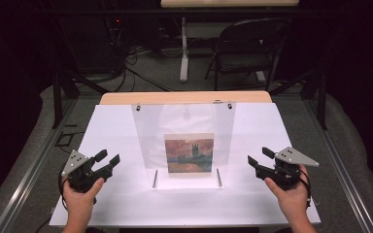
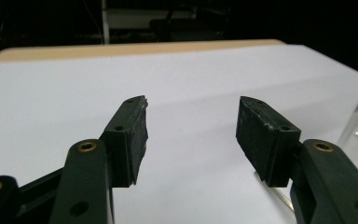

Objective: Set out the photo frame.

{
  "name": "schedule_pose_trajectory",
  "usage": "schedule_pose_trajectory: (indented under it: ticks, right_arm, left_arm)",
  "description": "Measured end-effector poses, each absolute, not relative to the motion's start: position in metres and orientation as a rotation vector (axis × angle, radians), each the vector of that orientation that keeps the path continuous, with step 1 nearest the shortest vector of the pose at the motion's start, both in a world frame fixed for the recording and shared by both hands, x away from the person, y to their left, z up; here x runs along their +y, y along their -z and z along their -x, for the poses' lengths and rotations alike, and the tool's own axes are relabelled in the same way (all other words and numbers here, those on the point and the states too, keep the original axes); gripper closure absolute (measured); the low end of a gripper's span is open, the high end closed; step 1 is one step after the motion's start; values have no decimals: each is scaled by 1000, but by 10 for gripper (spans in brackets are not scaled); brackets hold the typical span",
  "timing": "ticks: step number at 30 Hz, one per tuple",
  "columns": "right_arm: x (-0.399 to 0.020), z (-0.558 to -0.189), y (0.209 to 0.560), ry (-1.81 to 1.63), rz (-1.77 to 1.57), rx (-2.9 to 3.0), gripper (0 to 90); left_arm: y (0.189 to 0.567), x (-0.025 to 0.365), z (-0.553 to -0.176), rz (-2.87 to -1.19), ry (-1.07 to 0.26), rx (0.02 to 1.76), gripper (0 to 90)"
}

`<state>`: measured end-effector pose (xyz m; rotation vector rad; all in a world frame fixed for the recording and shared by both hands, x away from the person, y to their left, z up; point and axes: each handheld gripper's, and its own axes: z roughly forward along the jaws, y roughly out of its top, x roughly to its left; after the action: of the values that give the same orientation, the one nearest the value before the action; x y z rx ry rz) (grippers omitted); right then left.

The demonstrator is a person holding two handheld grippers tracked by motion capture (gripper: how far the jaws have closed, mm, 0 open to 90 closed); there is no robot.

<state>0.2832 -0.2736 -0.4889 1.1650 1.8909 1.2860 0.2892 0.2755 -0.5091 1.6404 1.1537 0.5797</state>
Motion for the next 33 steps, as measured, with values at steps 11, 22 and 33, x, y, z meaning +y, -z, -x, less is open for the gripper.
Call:
schedule_pose_trajectory:
  ticks: [11,22,33]
  right_arm:
    - [-270,-287,521,-1217,-1201,1938,369]
    - [-257,-293,540,-1208,-1214,2053,374]
    - [-264,-299,547,-1217,-1280,2077,378]
  left_arm:
    - [527,273,-294,-1706,-577,1169,421]
    - [541,263,-299,-1803,-503,1148,421]
    - [548,263,-305,-1820,-443,1200,419]
